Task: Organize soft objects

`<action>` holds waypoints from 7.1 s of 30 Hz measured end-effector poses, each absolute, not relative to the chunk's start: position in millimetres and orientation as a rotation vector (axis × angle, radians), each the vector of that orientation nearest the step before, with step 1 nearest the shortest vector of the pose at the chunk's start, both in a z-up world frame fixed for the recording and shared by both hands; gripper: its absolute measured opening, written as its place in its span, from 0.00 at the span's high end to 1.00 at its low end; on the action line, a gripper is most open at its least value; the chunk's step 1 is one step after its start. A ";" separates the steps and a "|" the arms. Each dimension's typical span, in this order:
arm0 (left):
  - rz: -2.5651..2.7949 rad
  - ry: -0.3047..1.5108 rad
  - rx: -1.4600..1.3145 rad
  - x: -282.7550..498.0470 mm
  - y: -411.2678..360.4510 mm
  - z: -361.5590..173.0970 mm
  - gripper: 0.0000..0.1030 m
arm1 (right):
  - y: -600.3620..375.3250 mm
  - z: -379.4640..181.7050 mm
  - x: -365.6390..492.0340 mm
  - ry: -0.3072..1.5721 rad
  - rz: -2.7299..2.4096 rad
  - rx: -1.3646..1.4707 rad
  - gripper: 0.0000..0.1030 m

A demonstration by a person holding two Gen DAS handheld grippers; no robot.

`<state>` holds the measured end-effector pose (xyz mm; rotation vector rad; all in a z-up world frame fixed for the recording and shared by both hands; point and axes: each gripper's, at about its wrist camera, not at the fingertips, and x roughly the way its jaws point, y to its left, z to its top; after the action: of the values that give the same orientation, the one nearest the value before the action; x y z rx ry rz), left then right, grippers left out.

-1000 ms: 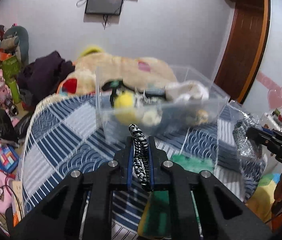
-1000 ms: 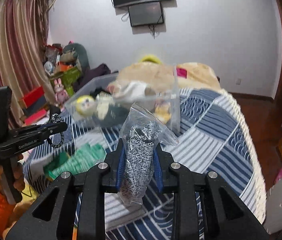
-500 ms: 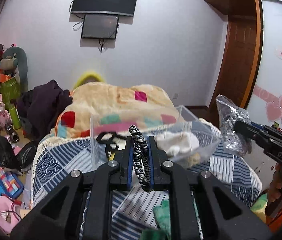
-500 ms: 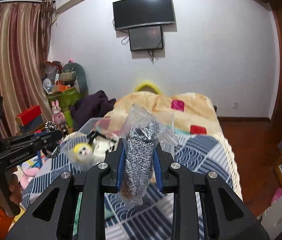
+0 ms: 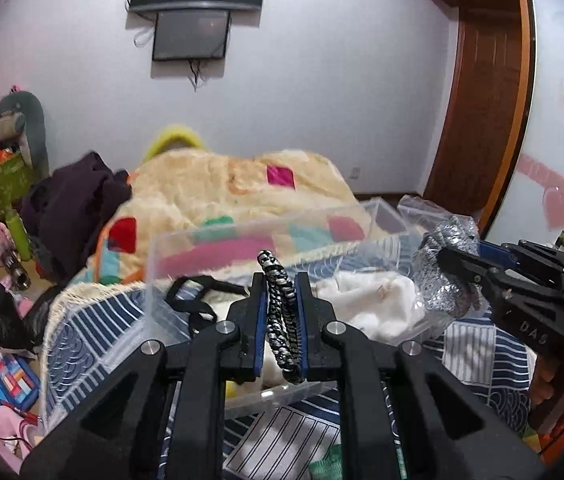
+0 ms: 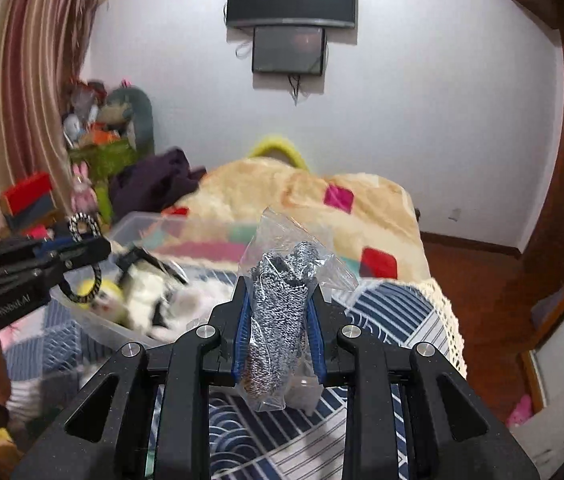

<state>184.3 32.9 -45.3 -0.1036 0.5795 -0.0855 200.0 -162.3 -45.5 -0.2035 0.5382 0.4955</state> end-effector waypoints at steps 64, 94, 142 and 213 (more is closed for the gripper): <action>-0.061 0.717 -0.125 60.6 47.7 -112.9 0.03 | -119.4 -125.4 109.8 0.781 0.767 -0.206 0.72; -0.161 0.616 -0.099 72.9 16.8 -69.1 0.65 | -183.0 -48.0 119.9 0.535 0.600 -0.073 0.84; -0.090 0.531 -0.182 151.2 60.9 -30.4 0.54 | -139.7 -14.9 163.5 0.482 0.634 -0.149 0.62; -0.093 0.288 -0.106 15.5 15.6 5.4 0.00 | -198.7 -0.6 67.8 0.286 0.573 -0.020 0.00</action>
<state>15.5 15.6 5.4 -0.1063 0.2883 -0.0925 67.8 -198.7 -0.6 -0.0203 0.2862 0.5729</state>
